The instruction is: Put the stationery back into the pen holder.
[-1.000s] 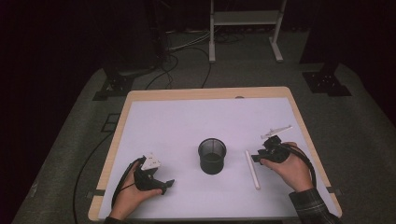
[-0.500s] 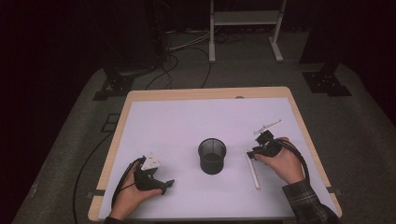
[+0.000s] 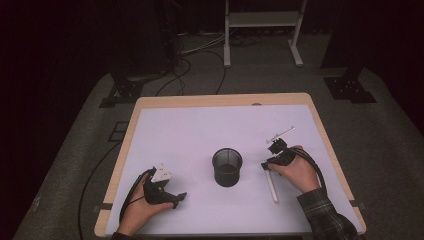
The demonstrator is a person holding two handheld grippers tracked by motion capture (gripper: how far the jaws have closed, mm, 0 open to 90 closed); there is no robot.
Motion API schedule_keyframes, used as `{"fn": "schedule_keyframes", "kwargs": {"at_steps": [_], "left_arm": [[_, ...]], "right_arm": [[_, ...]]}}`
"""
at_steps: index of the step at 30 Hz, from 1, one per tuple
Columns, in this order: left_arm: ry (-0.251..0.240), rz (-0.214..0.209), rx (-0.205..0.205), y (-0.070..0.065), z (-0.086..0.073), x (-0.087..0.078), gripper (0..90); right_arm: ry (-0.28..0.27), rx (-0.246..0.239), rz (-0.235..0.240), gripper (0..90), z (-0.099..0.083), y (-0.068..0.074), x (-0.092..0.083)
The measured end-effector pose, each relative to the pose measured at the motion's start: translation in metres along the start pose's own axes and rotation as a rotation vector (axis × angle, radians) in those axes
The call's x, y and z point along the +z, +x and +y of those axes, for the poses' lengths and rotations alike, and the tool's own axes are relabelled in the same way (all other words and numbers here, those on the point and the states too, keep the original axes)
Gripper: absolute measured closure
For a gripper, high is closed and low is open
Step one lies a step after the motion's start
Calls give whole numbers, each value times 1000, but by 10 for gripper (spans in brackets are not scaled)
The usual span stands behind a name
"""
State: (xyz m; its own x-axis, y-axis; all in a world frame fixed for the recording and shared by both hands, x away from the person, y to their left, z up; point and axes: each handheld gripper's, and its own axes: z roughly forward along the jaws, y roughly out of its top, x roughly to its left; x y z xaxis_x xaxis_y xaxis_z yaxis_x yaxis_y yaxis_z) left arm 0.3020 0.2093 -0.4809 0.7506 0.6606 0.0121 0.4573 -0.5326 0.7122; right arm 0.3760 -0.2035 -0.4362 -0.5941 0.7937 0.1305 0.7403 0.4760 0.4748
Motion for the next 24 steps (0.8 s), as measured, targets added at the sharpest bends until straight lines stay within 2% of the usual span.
{"fn": "schedule_keyframes", "kwargs": {"at_steps": [8, 24], "left_arm": [[0, -1, 0, 0, 0, 0, 1], [4, -2, 1, 0, 0, 0, 1]], "right_arm": [[35, -6, -8, 672, 3, 0, 9], [100, -55, -40, 742, 15, 5, 15]]}}
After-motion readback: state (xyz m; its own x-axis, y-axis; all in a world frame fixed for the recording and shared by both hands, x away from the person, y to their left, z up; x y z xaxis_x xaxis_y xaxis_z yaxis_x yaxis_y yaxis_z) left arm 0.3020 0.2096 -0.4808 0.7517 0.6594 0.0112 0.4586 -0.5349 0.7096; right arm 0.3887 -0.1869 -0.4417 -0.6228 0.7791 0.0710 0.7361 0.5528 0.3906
